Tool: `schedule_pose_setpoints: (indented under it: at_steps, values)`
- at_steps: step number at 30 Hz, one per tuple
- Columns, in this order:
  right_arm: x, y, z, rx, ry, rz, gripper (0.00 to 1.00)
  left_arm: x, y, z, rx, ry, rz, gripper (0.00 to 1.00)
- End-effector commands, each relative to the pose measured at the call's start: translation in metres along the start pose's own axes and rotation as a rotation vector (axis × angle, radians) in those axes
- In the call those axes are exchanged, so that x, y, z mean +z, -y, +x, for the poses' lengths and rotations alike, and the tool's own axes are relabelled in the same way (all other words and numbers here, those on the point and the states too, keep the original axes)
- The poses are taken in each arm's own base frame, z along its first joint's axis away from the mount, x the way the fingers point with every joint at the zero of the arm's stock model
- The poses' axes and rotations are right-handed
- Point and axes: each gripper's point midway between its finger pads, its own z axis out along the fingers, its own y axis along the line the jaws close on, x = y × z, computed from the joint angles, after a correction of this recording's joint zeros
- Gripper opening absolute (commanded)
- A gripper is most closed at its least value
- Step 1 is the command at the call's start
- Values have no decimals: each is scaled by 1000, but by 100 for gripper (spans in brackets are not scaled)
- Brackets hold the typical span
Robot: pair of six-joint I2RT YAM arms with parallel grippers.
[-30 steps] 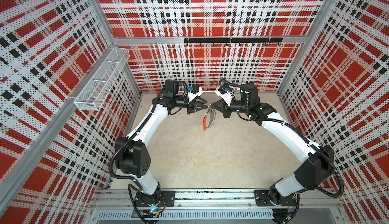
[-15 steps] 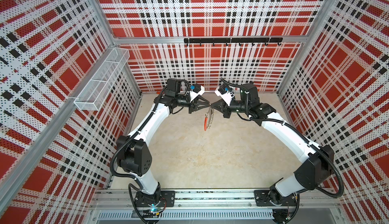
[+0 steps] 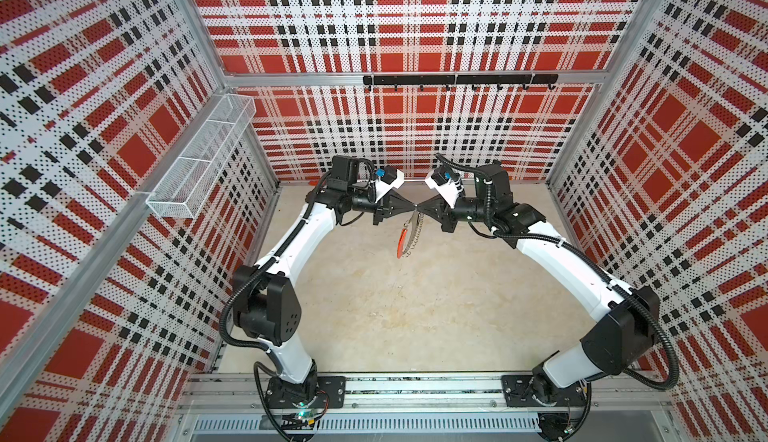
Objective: Put the keys on the keyring
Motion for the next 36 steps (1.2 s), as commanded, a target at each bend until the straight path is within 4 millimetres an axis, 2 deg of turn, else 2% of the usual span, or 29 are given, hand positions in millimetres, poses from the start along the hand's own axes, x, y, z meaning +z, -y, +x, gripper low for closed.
schedule_pose_setpoints:
  at_steps: [1,5,9,11,13,21,22,23,24,26,33,36]
  values:
    - [-5,-3,-24,38,96,-11,0,2,13,-15,79,36,40,0]
    - [-7,-5,-27,195,160,-121,0,1,-2,-33,34,109,-107,0]
    - [-11,-6,-25,310,213,-206,0,-30,17,-70,61,385,-164,0]
    - [-13,-7,-27,342,240,-235,2,-42,26,-83,55,464,-148,0]
    - [-15,-9,-27,362,259,-256,4,-45,25,-88,29,493,-136,0]
    - [-25,-22,-38,431,343,-368,7,-47,21,-93,-15,544,-159,0]
    - [-26,-23,-39,426,347,-371,11,-47,20,-93,-22,547,-162,0]
    - [-26,-23,-40,422,349,-367,21,-47,19,-93,-25,550,-164,0]
    - [-27,-23,-41,414,351,-361,23,-46,19,-93,-27,551,-164,0]
    - [-30,-24,-43,393,353,-343,27,-45,19,-92,-36,552,-166,0]
    - [-35,-23,-48,346,346,-293,29,-43,16,-86,-56,548,-165,0]
    - [-38,-22,-52,325,352,-278,35,-41,17,-86,-57,546,-158,0]
